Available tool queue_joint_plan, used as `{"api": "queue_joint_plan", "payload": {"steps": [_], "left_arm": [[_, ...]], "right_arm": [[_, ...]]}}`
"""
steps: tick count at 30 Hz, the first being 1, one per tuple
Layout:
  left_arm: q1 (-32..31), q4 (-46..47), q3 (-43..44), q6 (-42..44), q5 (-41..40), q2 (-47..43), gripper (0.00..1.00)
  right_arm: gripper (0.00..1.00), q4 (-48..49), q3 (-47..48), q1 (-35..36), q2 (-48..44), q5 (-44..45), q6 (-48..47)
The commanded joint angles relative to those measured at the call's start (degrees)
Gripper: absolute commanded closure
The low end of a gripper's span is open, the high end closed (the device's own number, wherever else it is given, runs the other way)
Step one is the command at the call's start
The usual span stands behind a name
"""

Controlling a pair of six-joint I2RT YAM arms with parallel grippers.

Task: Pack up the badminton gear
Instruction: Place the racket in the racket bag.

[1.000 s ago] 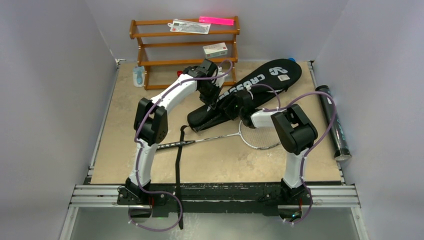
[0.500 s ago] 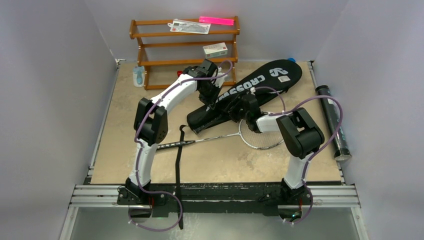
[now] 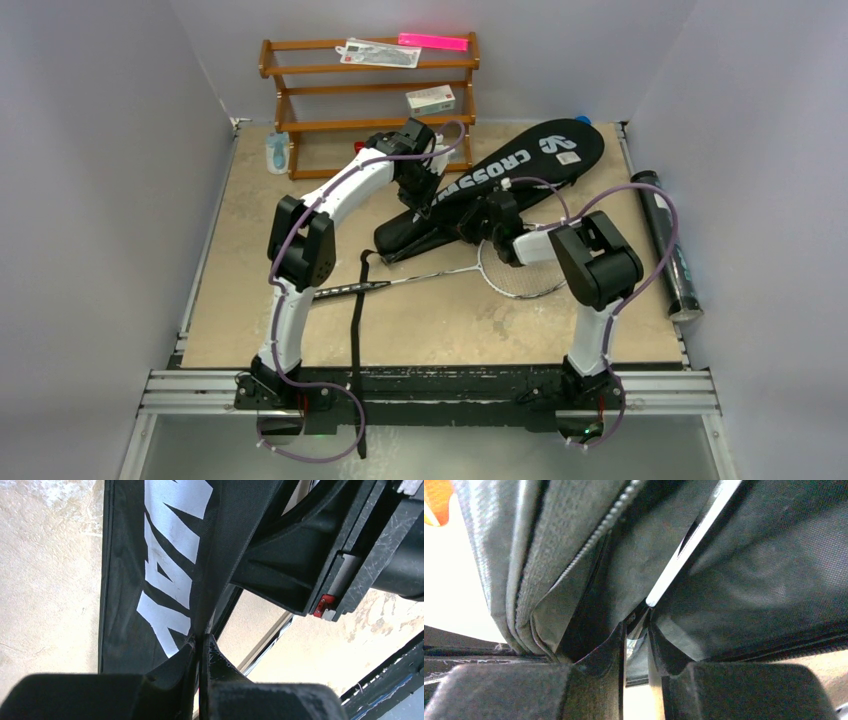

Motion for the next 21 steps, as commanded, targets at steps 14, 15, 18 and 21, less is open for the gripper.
{"api": "queue_joint_plan", "payload": {"steps": [14,15,18,21], "left_arm": [[0.36,-1.68,1.85,0.56,2.14,-2.55,1.0],[0.23,-1.78,1.89,0.56,2.78,-2.49,1.0],[0.2,-1.94,2.26,0.56,3.74,-2.33,1.0],[0.22,-2.06,2.34,0.56,2.63,-2.41,1.0]], "right_arm": [[0.91,6.54,2.39,-5.02,0.5,-1.34,-1.65],[0.91,6.31,3.05,-5.02,0.65,-0.94,-2.13],[0.91,6.22,4.89,-4.97,1.82,-1.35,-2.84],[0.9,9.04,4.02,-4.99,2.43,-2.0,-2.81]]}}
